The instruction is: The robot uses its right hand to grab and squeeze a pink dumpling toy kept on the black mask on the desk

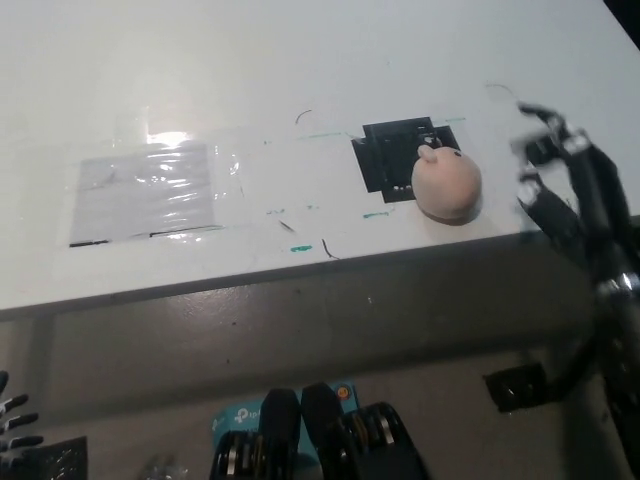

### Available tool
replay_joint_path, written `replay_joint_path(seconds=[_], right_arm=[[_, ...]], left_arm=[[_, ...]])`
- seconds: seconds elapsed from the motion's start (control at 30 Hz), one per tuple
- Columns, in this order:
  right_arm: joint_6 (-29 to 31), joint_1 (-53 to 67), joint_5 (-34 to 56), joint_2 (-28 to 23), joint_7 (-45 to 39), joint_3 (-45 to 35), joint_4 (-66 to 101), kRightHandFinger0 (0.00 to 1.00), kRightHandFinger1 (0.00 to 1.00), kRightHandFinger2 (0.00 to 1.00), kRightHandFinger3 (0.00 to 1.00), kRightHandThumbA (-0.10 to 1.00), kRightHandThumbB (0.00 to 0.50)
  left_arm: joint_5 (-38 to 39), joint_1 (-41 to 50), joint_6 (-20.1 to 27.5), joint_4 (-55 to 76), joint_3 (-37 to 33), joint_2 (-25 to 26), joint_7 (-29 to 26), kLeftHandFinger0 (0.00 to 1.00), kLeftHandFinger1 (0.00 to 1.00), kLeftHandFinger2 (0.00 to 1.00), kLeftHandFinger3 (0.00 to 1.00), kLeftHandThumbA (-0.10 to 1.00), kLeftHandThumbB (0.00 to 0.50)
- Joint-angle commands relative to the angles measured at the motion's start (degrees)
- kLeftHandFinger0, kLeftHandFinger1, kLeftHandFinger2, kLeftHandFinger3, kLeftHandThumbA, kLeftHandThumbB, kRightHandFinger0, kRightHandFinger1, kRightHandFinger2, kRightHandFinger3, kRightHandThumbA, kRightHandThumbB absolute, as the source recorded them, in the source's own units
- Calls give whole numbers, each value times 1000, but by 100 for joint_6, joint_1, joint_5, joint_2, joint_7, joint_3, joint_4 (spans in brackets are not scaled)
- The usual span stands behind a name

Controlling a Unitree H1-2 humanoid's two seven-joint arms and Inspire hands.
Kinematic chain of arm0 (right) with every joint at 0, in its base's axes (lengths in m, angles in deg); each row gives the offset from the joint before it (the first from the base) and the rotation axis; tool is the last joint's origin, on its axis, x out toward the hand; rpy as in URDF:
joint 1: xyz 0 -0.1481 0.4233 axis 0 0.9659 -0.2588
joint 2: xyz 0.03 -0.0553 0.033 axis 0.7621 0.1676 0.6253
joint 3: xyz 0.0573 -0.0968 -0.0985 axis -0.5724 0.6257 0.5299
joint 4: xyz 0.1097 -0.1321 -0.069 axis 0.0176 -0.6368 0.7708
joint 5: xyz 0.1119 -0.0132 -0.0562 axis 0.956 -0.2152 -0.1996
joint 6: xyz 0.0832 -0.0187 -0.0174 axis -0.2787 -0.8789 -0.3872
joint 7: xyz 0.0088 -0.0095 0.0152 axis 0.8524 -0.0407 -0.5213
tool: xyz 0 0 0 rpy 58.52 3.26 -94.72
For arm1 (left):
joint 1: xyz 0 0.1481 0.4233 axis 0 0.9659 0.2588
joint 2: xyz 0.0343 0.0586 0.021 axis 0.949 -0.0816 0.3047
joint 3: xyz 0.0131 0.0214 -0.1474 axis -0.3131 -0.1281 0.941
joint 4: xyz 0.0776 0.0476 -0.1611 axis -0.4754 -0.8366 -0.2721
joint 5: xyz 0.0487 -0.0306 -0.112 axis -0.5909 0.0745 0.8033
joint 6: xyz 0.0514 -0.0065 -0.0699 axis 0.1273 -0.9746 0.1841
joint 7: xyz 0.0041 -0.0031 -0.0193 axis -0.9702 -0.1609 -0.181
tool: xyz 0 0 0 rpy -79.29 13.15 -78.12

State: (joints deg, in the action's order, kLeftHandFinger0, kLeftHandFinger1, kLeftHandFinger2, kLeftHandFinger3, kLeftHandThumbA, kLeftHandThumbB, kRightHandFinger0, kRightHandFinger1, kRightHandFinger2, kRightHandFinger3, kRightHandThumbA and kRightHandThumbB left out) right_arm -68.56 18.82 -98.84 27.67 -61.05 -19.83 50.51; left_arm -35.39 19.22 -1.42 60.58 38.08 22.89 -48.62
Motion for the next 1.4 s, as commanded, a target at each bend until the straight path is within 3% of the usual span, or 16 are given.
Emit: replay_joint_path(seconds=[0.0, 0.07, 0.13, 0.23, 0.37, 0.43, 0.5, 0.6, 0.8, 0.93, 1.0, 1.1, 1.37], right_arm=[[38, 341, 618, 14, -263, -204, 501, 214, 235, 432, 801, -99, 134], [-116, 641, 749, 87, -336, -244, 614, 220, 227, 429, 784, -95, 136], [-17, 808, 953, 202, -301, -334, 546, 180, 194, 413, 764, -100, 145], [-48, 993, 1268, 381, -226, -601, 315, 116, 147, 408, 796, -87, 122], [0, 990, 1761, 542, -284, -920, 34, 59, 102, 355, 819, -81, 95], [-257, 968, 1875, 650, -237, -1121, -151, 14, 104, 342, 783, -14, 87], [-365, 949, 1955, 685, -288, -1197, -215, 0, 102, 334, 767, -22, 74], [-492, 934, 2126, 715, -425, -1256, -327, 0, 111, 328, 757, -37, 80], [-719, 936, 2312, 759, -500, -1265, -273, 24, 128, 367, 734, -89, 79], [-358, 919, 2231, 911, -202, -1309, -336, 0, 59, 279, 698, -100, 108], [-274, 904, 2286, 987, -109, -1385, -346, 0, 57, 272, 700, -100, 97], [-261, 900, 2298, 1067, -15, -1485, -355, 0, 43, 243, 714, -100, 79], [-326, 859, 2250, 998, -68, -1469, -366, 0, 35, 223, 712, -100, 85]], left_arm=[[-12, -18, -21, 127, 72, 136, -16, 694, 777, 876, 930, 1000, 116], [-31, -18, -87, 171, 75, 131, -55, 668, 766, 883, 928, 1000, 118], [105, 5, -93, 174, 164, 123, -8, 703, 794, 906, 952, 1000, 109], [-44, -27, 83, 100, 85, 219, 12, 661, 778, 882, 930, 1000, 111], [42, -53, -62, 103, 126, 192, 26, 679, 786, 890, 935, 1000, 127], [10, -3, -12, 147, 105, 174, 13, 698, 786, 876, 919, 1000, 114], [14, -8, -40, 149, 104, 171, 11, 707, 795, 872, 920, 1000, 98], [11, 12, -1, 141, 93, 192, 39, 720, 809, 881, 943, 1000, 86], [-25, -11, -50, 133, 77, 187, 0, 681, 799, 884, 920, 1000, 113], [6, -8, 11, 81, 93, 207, 38, 694, 803, 892, 931, 1000, 115], [3, -9, 23, 73, 90, 208, 39, 689, 802, 893, 930, 1000, 124], [-44, 23, -24, 145, 62, 224, 19, 703, 818, 916, 952, 1000, 99], [19, -10, -74, 98, 96, 147, -22, 711, 808, 901, 932, 1000, 94]])
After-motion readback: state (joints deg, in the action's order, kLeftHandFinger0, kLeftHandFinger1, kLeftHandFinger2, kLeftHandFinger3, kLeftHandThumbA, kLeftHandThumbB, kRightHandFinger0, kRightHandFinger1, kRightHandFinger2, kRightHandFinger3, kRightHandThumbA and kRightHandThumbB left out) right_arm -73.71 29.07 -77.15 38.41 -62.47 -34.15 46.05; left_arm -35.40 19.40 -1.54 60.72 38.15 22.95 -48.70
